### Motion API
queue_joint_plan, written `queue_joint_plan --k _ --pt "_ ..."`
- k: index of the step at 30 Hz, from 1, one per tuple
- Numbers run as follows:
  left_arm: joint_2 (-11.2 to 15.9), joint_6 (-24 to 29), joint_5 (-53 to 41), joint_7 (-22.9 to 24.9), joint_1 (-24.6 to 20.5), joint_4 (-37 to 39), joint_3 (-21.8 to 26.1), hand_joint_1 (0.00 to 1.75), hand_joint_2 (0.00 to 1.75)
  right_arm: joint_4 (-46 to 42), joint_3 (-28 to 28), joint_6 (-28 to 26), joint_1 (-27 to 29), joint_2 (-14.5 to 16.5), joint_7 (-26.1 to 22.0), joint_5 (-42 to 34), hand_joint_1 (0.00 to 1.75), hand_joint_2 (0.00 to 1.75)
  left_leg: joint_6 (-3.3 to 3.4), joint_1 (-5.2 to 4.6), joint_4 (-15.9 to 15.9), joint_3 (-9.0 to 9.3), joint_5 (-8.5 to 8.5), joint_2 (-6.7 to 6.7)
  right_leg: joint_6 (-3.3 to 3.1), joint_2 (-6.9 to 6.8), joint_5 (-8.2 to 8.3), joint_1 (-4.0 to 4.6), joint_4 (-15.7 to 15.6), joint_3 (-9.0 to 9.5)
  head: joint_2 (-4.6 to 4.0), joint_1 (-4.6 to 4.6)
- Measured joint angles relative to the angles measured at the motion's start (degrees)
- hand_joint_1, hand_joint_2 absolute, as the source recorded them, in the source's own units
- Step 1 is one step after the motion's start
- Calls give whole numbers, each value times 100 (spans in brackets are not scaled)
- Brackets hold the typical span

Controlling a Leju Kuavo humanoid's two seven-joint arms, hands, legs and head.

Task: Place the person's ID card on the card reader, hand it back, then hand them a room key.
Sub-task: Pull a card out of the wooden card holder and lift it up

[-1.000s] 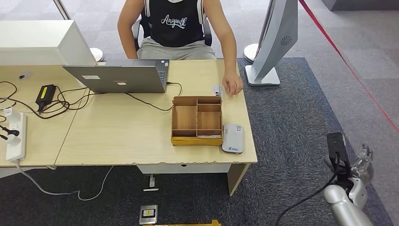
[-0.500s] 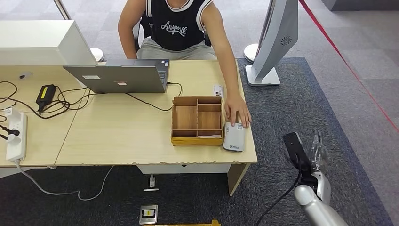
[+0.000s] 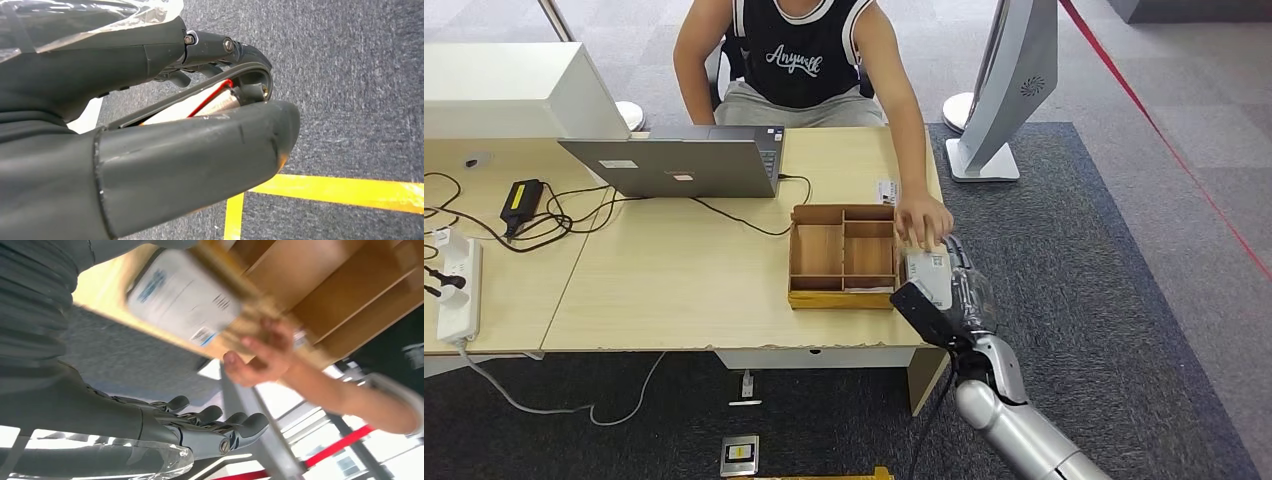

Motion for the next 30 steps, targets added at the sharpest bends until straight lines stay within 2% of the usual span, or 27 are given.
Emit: queue_joint_plan --k 4,11,19,30 --pt "-39 14 -14 -1 1 -1 -1 0 0 2 285 44 -113 221 -58 51 0 175 0 0 0 -2 0 -3 -2 -2 -2 0 0 1 0 2" --pt "-67 25 -45 -9 3 -1 -11 0 0 1 529 52 -153 376 -119 142 0 175 1 -1 1 -2 -1 -1 -3 -2 -2 -1 -2 0 -1 1" --pt "-98 71 9 -99 5 -1 -66 0 0 -204 680 270 -187 425 -61 539 0 175 0 0 0 0 -1 0 -4 -2 -3 0 -1 0 1 1" --pt "-114 83 16 -104 5 -1 -99 0 0 -343 785 298 -200 423 26 721 0 175 0 -1 1 0 -1 0 -4 -2 -3 0 -2 0 -1 1"
